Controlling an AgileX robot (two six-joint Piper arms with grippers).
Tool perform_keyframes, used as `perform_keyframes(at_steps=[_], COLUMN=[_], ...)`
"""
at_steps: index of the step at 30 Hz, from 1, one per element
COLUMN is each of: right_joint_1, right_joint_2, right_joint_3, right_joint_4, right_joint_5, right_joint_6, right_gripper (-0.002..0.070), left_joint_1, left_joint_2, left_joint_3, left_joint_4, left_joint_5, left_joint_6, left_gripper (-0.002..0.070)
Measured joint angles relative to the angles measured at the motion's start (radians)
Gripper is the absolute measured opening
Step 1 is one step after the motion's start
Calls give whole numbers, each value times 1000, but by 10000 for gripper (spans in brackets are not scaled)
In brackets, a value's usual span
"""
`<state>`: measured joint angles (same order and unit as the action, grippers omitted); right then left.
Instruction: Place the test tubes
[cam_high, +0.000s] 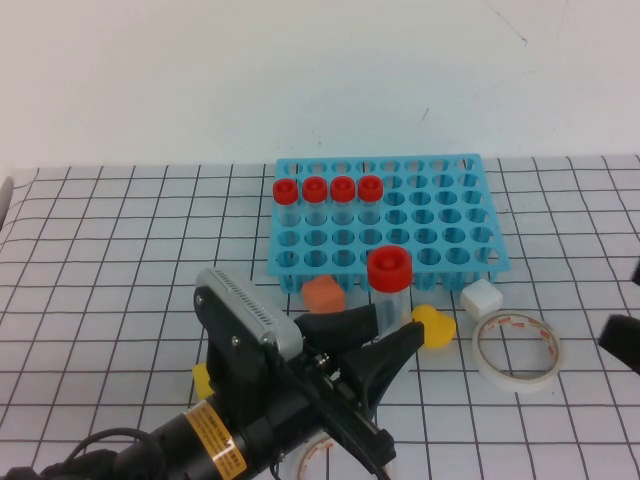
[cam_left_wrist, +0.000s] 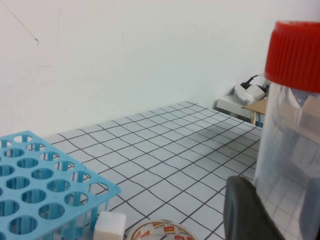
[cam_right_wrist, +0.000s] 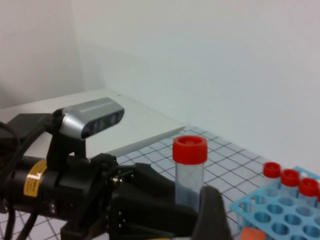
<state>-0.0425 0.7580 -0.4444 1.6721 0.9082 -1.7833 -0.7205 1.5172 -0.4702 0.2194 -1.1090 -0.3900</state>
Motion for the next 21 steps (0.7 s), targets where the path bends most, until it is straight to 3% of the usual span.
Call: perform_keyframes(at_steps=[5, 15, 21], right_joint_1=[31, 323, 423], right_joint_2=[155, 461, 596], right_joint_3=[-84, -287, -404], right_joint_4=[2, 3, 9], right_joint_5=[74, -26, -38], right_joint_6=[-91, -182, -187], right_gripper=[471, 473, 473], left_joint_1=[0, 0, 0], left_joint_2=[0, 0, 2], left_joint_3=[0, 0, 0], left_joint_4=[4, 4, 4], left_joint_5=[-1, -1, -1], left_joint_6=[1, 13, 15], left_gripper=[209, 209, 209])
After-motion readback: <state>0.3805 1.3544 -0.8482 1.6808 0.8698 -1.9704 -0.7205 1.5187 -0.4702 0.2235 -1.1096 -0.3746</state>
